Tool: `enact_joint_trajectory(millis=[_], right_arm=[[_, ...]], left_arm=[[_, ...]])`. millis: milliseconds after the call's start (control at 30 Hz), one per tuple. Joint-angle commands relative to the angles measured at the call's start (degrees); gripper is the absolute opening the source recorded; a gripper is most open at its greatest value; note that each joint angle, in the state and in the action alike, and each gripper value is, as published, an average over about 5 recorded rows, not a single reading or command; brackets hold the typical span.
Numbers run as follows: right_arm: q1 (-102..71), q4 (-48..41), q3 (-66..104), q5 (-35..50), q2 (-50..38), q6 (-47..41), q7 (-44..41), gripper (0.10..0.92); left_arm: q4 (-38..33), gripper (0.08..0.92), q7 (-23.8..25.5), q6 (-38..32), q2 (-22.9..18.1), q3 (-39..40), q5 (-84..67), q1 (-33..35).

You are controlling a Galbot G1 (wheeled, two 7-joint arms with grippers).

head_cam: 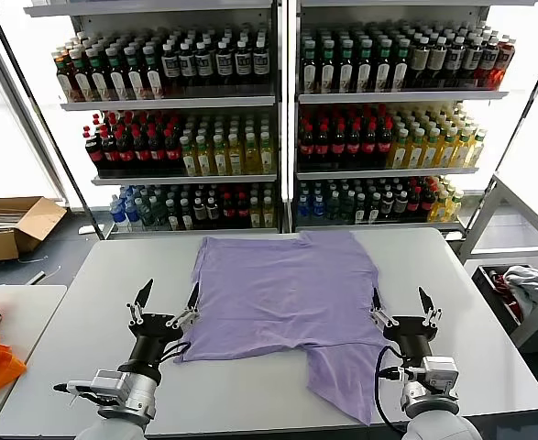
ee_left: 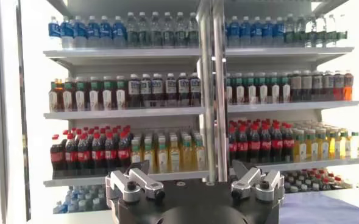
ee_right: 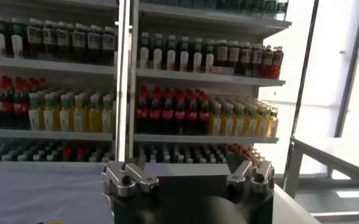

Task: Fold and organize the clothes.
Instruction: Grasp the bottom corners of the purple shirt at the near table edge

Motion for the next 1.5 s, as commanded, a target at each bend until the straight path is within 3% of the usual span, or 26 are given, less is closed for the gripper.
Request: enact_joint_trajectory(millis=[33,600,867,1500], right_arm=[[-3.0,0.9,-1.1,3.1,-0.6,-4.0,2.7,0.823],[-12.5,1.5,-3.8,17.5,-11.3,-6.6,6.1,0.823],[-15.2,4.5,-6.5,20.1,-11.5,-6.6,9.6,0.823],[-13.1,1.2,-12.8,13.5,-5.7,-6.5,10.4,0.823]], left_arm=[[1.4,0.822,0.3,5.6,1.7,-0.3,0.8,0.5],[5.8,0.823,0.5,10.3,5.1,1.3,1.3,5.2],[5.9,0.823,0.5,10.3,7.2,0.7,-1.6,7.5],[13.3,0.823,1.6,10.3,10.1,2.0,-5.6,2.6]])
